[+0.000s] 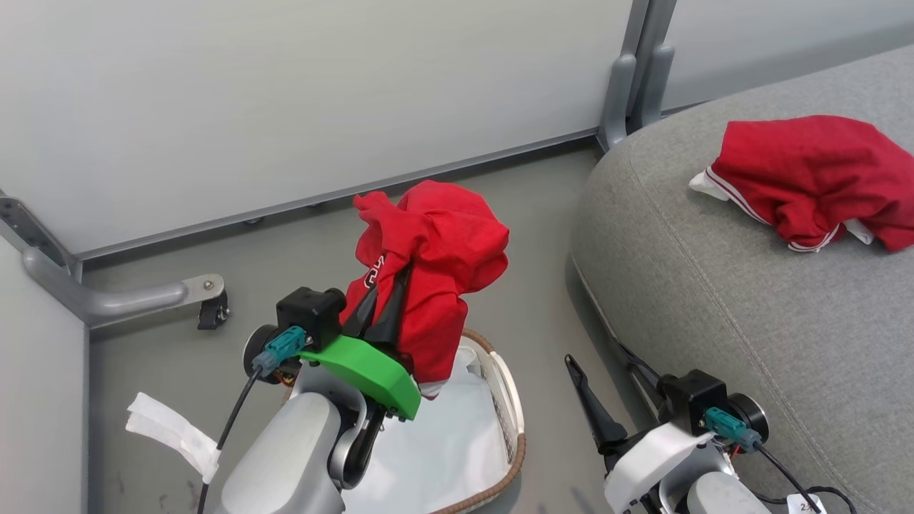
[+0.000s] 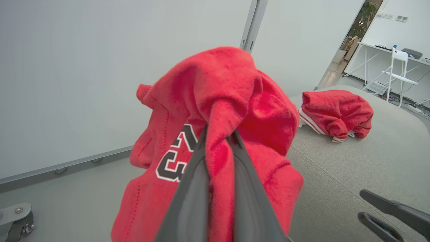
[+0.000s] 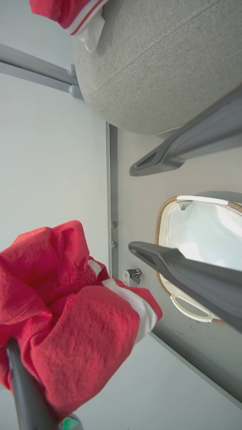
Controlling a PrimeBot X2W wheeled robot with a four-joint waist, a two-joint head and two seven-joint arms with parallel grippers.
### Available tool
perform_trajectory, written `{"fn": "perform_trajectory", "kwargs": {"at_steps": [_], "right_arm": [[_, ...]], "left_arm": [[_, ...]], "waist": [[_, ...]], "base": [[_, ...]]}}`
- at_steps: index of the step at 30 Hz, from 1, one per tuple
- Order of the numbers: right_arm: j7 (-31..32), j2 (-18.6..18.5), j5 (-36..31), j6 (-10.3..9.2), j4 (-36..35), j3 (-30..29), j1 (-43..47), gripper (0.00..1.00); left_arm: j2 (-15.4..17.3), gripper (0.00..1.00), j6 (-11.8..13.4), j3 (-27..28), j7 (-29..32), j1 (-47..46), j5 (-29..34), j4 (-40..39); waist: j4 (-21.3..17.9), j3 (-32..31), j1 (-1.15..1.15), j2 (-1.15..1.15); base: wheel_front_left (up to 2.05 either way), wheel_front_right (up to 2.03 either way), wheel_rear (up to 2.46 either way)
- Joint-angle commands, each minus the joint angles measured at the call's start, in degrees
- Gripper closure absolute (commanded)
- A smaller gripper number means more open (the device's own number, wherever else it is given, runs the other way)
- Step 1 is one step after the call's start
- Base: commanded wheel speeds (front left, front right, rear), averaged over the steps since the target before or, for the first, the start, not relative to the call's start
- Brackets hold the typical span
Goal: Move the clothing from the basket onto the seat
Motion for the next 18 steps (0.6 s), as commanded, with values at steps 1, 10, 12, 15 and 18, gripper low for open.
{"fn": "perform_trajectory", "kwargs": {"at_steps": [1,10,12,15,18], "right_arm": [[0.0,-0.3,0.6,-0.08,0.0,0.2,0.9,0.0],[0.0,-1.8,1.3,-0.08,0.8,6.8,-0.3,0.0],[0.0,-2.4,1.3,-0.08,0.7,9.2,-1.7,0.0],[0.0,-2.9,1.7,-0.08,0.9,12.9,-4.3,0.0],[0.0,-3.3,2.7,-0.08,2.1,16.5,-7.8,0.0]], "left_arm": [[-0.2,1.0,0.1,0.5,0.0,0.8,0.3,-0.6],[-0.6,1.0,0.1,-0.2,0.0,1.3,0.5,-2.4],[-0.7,1.0,0.1,-0.6,0.0,1.2,0.4,-2.6],[-0.8,1.0,0.1,-1.3,0.0,0.8,0.1,-3.1],[-0.9,1.0,0.1,-2.3,0.0,0.3,-0.3,-3.2]], "waist": [[0.8,-2.3,0.0,0.0],[1.5,-2.8,0.0,0.0],[1.8,-2.7,0.0,0.0],[2.3,-2.5,0.0,0.0],[3.0,-2.5,0.0,0.0]], "base": [[0.0,0.0,0.0],[0.0,0.0,0.0],[0.0,0.0,0.0],[0.0,0.0,0.0],[0.0,0.0,0.0]]}}
